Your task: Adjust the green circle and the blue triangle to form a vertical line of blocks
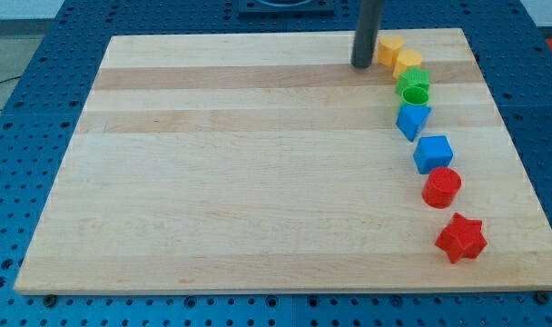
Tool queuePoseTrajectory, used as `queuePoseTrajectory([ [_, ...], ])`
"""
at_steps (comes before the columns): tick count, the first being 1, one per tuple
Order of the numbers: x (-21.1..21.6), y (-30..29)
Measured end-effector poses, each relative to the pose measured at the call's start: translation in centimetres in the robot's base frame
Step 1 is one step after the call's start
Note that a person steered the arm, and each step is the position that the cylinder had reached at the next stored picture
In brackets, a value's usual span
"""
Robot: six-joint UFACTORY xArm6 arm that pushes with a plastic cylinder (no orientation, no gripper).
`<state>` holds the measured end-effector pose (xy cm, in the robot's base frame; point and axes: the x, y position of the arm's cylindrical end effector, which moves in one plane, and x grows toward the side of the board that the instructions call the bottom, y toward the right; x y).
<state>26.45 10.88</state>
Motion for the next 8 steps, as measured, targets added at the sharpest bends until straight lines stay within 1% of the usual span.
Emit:
queuePoseTrajectory([
  [1,-1.8,1.9],
  [2,-1.8,4.5],
  [3,-2.3,4.6],
  [5,-4.1,-4.0],
  [6,-4.1,-6.4],
  [7,-4.3,-7.3],
  [8,-4.1,-10.7],
])
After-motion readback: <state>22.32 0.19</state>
